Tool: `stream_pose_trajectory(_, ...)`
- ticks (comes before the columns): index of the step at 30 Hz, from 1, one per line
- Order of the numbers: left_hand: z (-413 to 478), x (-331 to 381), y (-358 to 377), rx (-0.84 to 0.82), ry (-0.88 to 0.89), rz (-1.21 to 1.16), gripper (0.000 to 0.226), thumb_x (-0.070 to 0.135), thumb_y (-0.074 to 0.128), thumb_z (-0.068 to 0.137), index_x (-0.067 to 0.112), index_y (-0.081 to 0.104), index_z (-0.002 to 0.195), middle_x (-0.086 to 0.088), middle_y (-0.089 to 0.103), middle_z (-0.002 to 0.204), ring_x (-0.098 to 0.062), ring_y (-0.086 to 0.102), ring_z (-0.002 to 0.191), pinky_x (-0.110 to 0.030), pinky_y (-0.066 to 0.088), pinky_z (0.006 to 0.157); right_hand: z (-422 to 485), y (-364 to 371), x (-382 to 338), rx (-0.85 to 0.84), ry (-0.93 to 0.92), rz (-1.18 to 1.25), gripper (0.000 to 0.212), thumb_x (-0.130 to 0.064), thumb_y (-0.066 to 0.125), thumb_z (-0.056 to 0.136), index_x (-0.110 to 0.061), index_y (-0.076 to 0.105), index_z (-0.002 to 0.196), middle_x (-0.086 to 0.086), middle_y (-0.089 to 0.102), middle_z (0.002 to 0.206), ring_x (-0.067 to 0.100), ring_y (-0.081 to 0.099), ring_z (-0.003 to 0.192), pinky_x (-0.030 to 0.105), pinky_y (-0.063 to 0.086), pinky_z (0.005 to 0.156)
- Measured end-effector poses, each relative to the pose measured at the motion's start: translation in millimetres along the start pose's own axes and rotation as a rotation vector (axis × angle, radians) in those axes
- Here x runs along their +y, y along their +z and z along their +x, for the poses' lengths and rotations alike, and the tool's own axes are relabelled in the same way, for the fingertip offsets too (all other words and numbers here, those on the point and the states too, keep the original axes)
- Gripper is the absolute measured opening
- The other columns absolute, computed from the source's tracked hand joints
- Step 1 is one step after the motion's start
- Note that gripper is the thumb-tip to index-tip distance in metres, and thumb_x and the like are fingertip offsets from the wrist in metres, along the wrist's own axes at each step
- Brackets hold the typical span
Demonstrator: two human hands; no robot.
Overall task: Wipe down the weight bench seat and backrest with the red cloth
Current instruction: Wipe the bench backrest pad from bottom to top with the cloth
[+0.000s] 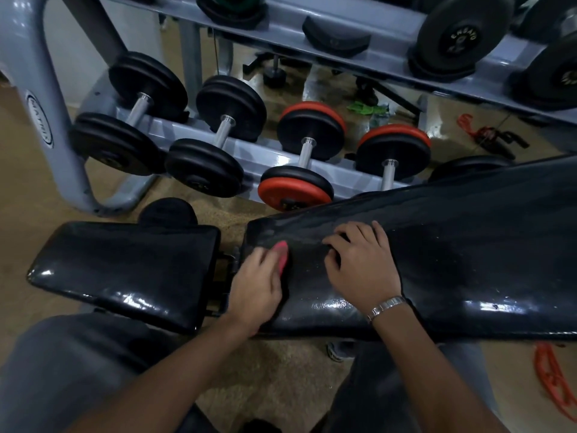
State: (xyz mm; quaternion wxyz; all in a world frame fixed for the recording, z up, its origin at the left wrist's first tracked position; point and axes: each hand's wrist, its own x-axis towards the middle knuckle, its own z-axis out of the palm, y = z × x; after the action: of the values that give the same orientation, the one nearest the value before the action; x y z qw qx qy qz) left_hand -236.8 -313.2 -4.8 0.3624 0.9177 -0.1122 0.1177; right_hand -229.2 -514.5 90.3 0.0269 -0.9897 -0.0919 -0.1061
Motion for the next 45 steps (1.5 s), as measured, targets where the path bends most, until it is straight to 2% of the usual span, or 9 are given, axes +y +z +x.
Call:
stream_pose_trajectory(3, 26.3, 18.5, 9.7, 0.073, -0.388, 0.004, 0.028, 0.019, 0.042, 0.099, 0.022, 0.054, 0.124, -0.005, 0.054, 0.112, -0.032, 0.060, 0.099, -0.043, 0.050, 0.078, -0.7, -0.6, 0.0, 0.002, 0.009, 0.003, 0.026, -0.028, 0.060, 0.086, -0.025, 0.074, 0.108, -0.003, 0.063, 0.113, 0.022, 0.057, 0.117, 0.056, 0.029, 0.119)
stream_pose_trajectory(11, -28.9, 58.4, 3.1, 0.033, -0.166, -0.011, 0.043, 0.016, 0.040, 0.096, 0.026, 0.049, 0.136, 0.005, 0.048, 0.109, -0.020, 0.057, 0.098, -0.042, 0.055, 0.076, -1.7, 0.1, 0.9, 0.040, -0.007, -0.008, 0.023, -0.026, 0.063, 0.086, -0.025, 0.075, 0.106, -0.003, 0.064, 0.111, 0.022, 0.056, 0.113, 0.056, 0.032, 0.117)
stream_pose_trajectory(17, 16.6, 57.2, 11.9, 0.114, -0.510, -0.069, 0.027, 0.016, 0.042, 0.097, 0.023, 0.053, 0.121, -0.003, 0.051, 0.112, -0.028, 0.058, 0.100, -0.047, 0.051, 0.080, -0.1, 0.5, -0.5, 0.041, -0.009, -0.004, 0.024, -0.026, 0.064, 0.085, -0.026, 0.075, 0.105, -0.002, 0.065, 0.112, 0.023, 0.057, 0.114, 0.055, 0.032, 0.117)
stream_pose_trajectory(20, -2.1, 81.0, 13.5, 0.116, -0.377, -0.024, 0.032, 0.018, 0.041, 0.099, 0.021, 0.053, 0.128, 0.000, 0.050, 0.110, -0.021, 0.058, 0.097, -0.034, 0.049, 0.076, -2.4, 0.0, 0.2, 0.029, 0.000, -0.006, 0.024, -0.026, 0.064, 0.084, -0.025, 0.075, 0.105, -0.002, 0.065, 0.112, 0.023, 0.057, 0.115, 0.055, 0.032, 0.117)
stream_pose_trajectory(24, -16.8, 52.5, 4.1, 0.004, -0.089, 0.028, 0.045, 0.023, 0.033, 0.096, 0.023, 0.050, 0.138, 0.003, 0.049, 0.110, -0.020, 0.058, 0.095, -0.038, 0.053, 0.074, -3.0, 0.3, 0.1, 0.024, -0.004, 0.023, 0.023, -0.027, 0.064, 0.084, -0.025, 0.075, 0.104, -0.003, 0.065, 0.112, 0.022, 0.055, 0.116, 0.055, 0.032, 0.118)
stream_pose_trajectory(30, 60.6, 39.9, 20.9, 0.088, -0.503, 0.007, 0.019, 0.020, 0.044, 0.098, 0.020, 0.057, 0.112, -0.009, 0.056, 0.110, -0.033, 0.058, 0.099, -0.045, 0.049, 0.080, 0.3, -6.0, 1.2, -0.002, 0.047, 0.217, 0.020, -0.020, 0.065, 0.085, -0.024, 0.076, 0.101, -0.005, 0.068, 0.105, 0.019, 0.061, 0.115, 0.054, 0.028, 0.121)
stream_pose_trajectory(35, 43.8, 45.1, 20.6, 0.060, -0.086, -0.098, 0.026, 0.030, 0.043, 0.105, 0.022, 0.061, 0.123, 0.000, 0.058, 0.112, -0.021, 0.057, 0.106, -0.036, 0.047, 0.089, 2.5, -28.2, 17.8, 0.015, 0.049, 0.299, 0.032, -0.029, 0.049, 0.086, -0.024, 0.074, 0.104, -0.005, 0.069, 0.101, 0.020, 0.064, 0.098, 0.050, 0.042, 0.111)
stream_pose_trajectory(40, 105.0, 19.4, 32.7, 0.072, -0.286, -0.019, 0.023, 0.020, 0.049, 0.100, 0.015, 0.068, 0.112, -0.012, 0.058, 0.105, -0.034, 0.055, 0.103, -0.038, 0.040, 0.092, -5.4, -30.9, 36.4, 0.081, 0.094, 0.102, 0.021, -0.022, 0.066, 0.085, -0.024, 0.075, 0.104, -0.004, 0.068, 0.104, 0.022, 0.062, 0.109, 0.054, 0.036, 0.116)
stream_pose_trajectory(45, 115.1, 31.2, 33.4, 0.012, -0.075, -0.092, 0.037, 0.022, 0.045, 0.098, 0.014, 0.071, 0.123, -0.007, 0.060, 0.106, -0.027, 0.057, 0.101, -0.039, 0.047, 0.094, -6.2, -27.5, 33.0, 0.080, 0.075, 0.013, 0.025, -0.027, 0.060, 0.086, -0.025, 0.076, 0.105, -0.003, 0.064, 0.108, 0.023, 0.058, 0.112, 0.053, 0.034, 0.117)
